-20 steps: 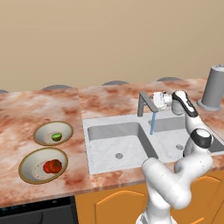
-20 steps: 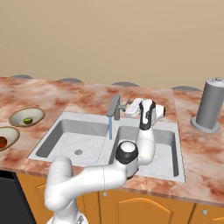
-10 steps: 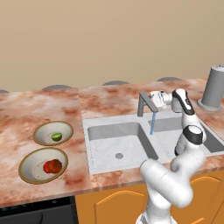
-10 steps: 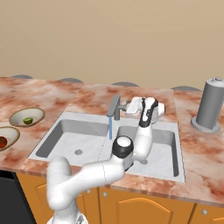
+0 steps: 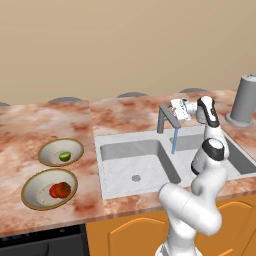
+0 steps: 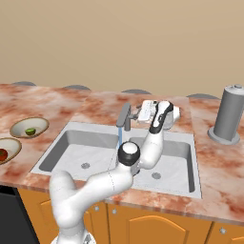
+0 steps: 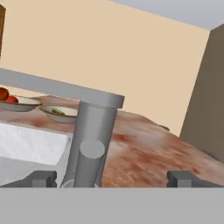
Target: Pick the tomatos from the sink and place them in one bowl. Place the kiwi in the other bowl. Then turn off the sink faucet.
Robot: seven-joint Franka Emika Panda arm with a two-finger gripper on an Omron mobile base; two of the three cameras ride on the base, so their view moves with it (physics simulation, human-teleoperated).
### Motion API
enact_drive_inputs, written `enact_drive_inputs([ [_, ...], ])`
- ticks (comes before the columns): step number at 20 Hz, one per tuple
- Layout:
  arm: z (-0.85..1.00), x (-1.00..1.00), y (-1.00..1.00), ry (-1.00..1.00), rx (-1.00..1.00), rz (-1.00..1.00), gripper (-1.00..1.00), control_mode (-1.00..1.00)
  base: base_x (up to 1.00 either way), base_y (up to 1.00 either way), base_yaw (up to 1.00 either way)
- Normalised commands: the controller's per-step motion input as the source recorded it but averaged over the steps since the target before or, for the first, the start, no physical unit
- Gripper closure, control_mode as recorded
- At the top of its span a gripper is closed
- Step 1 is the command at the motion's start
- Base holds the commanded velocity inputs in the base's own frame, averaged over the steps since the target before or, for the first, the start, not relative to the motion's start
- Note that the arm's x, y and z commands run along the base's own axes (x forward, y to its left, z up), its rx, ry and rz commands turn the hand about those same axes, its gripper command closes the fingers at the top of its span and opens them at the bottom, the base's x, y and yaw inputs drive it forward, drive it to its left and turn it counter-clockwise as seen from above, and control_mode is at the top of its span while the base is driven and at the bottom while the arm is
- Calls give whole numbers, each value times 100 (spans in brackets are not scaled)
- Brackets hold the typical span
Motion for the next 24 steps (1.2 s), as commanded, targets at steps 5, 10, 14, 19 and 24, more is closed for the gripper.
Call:
enact_drive_inputs([
  [5,38,0,46,0,-9,0,-100,-100,0,0,0],
  [10,16,0,56,1,-10,0,-100,-100,0,0,0],
  [14,12,-1,64,1,-9,0,-100,-100,0,0,0],
  [19,5,0,61,1,-9,0,-100,-100,0,0,0],
  [24,0,0,37,0,-4,0,-100,-100,0,0,0],
])
